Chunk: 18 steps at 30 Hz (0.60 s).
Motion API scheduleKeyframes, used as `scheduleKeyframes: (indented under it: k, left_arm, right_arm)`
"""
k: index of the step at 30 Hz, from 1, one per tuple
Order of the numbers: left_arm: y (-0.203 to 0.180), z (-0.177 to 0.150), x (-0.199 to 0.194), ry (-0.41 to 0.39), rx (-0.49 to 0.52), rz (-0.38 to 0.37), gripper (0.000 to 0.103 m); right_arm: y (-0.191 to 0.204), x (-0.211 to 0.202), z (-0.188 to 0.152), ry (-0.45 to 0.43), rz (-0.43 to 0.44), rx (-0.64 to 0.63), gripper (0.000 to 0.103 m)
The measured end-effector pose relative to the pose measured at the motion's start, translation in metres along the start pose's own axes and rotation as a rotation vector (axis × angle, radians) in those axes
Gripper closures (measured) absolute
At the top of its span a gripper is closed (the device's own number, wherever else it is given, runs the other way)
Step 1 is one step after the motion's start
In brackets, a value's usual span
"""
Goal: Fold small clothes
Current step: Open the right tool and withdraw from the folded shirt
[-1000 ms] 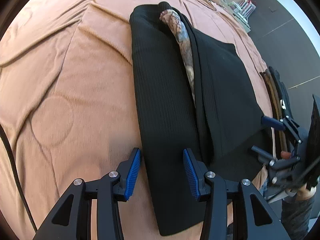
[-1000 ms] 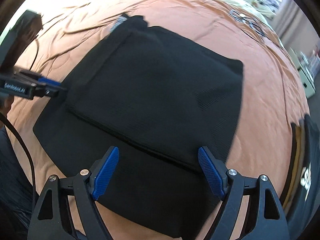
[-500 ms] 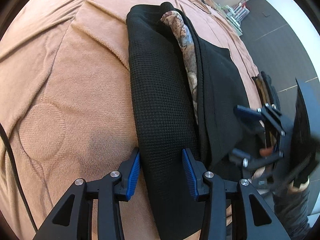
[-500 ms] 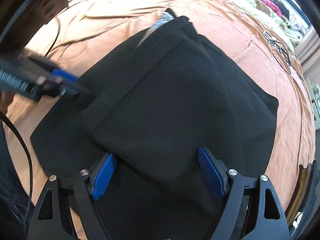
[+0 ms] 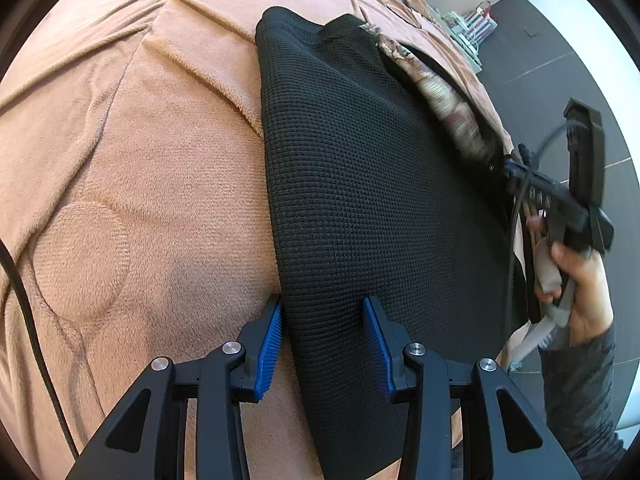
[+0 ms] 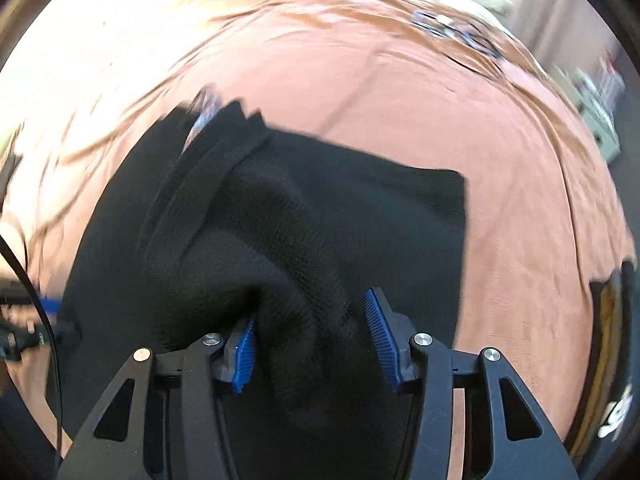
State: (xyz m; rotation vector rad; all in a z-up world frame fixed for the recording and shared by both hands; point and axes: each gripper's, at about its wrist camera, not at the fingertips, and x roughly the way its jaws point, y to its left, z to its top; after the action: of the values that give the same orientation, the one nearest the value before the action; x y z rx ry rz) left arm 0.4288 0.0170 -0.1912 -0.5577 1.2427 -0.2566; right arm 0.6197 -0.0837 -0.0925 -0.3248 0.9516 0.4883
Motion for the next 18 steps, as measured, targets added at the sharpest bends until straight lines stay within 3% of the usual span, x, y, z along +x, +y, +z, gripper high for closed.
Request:
scheduleKeyframes:
  k: [2, 9, 18]
  left_arm:
    - [0.000, -0.001, 0.000, 0.000, 0.001, 0.005, 0.061]
    - [-0.003, -0.002, 0.000, -0.004, 0.004, 0.021, 0.061]
    - [-0.009, -0.007, -0.001, -0.006, -0.009, 0.045, 0.061]
  right_arm:
    - [-0.020, 0.003, 0.003, -0.012, -0.060, 0.075, 0.055]
    - [-0.077, 0.000, -0.010, -0.004, -0.063, 0.287, 0.055]
    - [-0.096, -0.033, -0.055, 0.003, 0.215, 0.330, 0.055]
